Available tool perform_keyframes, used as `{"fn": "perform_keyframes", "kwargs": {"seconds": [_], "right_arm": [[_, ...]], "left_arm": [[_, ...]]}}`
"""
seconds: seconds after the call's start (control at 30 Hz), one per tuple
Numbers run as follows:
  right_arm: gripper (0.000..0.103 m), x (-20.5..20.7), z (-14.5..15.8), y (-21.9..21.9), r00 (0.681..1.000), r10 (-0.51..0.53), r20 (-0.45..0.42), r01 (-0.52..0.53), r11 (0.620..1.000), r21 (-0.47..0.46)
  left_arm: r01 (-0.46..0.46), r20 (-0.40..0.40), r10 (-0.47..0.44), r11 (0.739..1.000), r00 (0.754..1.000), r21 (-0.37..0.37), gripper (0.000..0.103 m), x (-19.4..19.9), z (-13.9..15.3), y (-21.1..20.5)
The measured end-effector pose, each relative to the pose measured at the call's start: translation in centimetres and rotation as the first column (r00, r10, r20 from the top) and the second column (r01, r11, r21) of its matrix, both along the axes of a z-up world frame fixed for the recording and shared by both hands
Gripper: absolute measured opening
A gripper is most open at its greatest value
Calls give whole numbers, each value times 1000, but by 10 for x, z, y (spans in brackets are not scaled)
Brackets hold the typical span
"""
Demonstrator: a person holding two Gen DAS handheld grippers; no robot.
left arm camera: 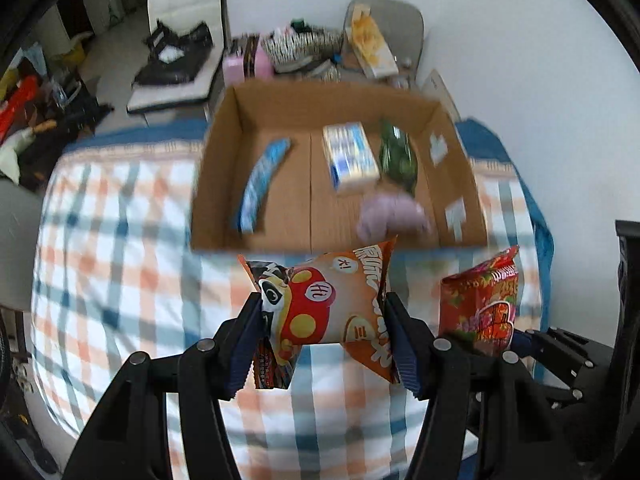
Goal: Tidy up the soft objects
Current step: 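Carry the orange packet with the left tool while the right tool carries the red packet over the box, then open the left tool inside the box while the right tool releases the red packet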
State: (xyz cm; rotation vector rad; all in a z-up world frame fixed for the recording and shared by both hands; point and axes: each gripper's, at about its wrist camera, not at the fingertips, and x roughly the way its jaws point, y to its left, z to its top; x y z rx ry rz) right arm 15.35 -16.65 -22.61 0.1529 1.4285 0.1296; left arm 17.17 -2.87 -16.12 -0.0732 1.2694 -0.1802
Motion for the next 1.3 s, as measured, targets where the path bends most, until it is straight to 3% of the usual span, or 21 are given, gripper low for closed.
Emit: {"fn": "perform_keyframes", "kwargs": {"seconds": [0.3,0.6,0.8,1.0,1.3], "right_arm": [[48,73,25,13,998,-9,58,9,1000,7],[48,127,3,23,999,-19,28,19,1000,16],[48,153,-42,25,998,-44,-43,45,998,42],[48,166,-86,28,992,-61,-107,68,996,59],[49,179,-129,34,984,-75,-162,90,992,85]], "left_arm": [[-21,64,17,998,998,60,56,71,9,14],[-28,36,25,998,999,62,57,119,-7,25],[-37,-72,39,999,997,30,57,144,-48,33],[-69,-236,55,996,970,-51,57,164,-99,41],[-79,-336,48,994,941,-78,60,169,-135,38]]}}
